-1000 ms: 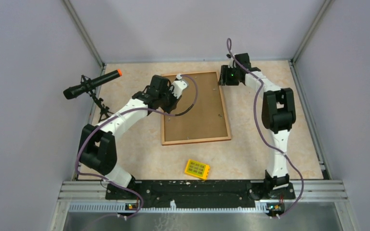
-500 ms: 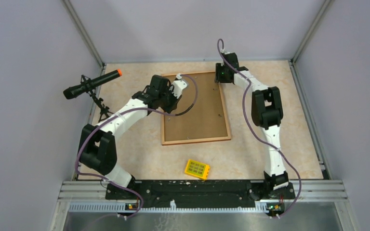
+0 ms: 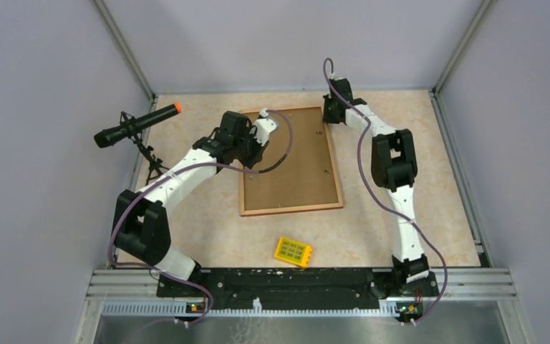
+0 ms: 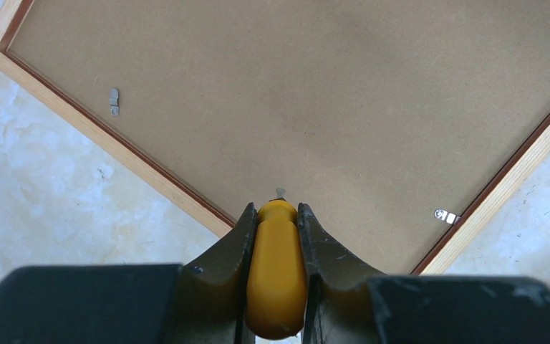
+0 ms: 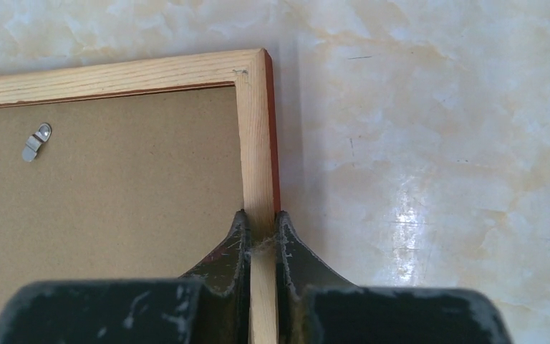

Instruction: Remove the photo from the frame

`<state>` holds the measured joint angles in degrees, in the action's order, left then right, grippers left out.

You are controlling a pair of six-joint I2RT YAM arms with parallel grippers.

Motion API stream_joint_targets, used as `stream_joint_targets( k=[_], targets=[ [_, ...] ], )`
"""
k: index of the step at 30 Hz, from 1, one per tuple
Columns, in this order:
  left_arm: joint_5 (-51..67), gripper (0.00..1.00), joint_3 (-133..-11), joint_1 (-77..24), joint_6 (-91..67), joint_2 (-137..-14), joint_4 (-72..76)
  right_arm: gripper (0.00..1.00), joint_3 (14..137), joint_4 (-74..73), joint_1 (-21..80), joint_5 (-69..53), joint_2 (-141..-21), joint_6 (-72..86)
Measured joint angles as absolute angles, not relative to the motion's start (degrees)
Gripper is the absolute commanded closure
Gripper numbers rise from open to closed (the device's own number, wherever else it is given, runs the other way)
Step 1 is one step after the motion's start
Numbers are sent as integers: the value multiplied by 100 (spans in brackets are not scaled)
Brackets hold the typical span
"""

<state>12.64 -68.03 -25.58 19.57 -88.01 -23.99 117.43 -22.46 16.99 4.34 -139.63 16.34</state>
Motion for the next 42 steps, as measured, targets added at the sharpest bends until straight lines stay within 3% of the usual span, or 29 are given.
stream_joint_targets(
  k=[8,16,17,21,22,28,31,37,42],
  targets=[
    [1264,100,-6759,-2547,1957,-8726,-2397,100,10997,-2231,1105,220,-13491,2239],
    [1363,100,-6757,-2536,1942,-8724,-2397,99,8025,-1909,-449,338,-11546,3483],
    [1378,100,-6757,-2534,1935,-8724,-2397,91,7583,-1820,-637,381,-11240,3671],
    [1415,100,-6757,-2530,1933,-8726,-2399,43,6112,-1406,-915,405,-10215,4338],
    [1415,100,-6757,-2530,1931,-8724,-2401,37,5806,-1350,-895,285,-9996,4484],
    [1417,100,-6757,-2526,1916,-8687,-2408,27,5100,-1225,-709,-604,-9198,4713],
    [1435,100,-6757,-2526,1916,-8652,-2410,13,5111,-1382,-698,-819,-9074,4248],
    [1542,100,-6757,-2526,1916,-8637,-2425,2,5489,-1568,-698,-1466,-8700,2473],
    [1610,100,-6757,-2526,1914,-8637,-2449,1,6934,-2386,-698,-2517,-9091,141]
  ],
)
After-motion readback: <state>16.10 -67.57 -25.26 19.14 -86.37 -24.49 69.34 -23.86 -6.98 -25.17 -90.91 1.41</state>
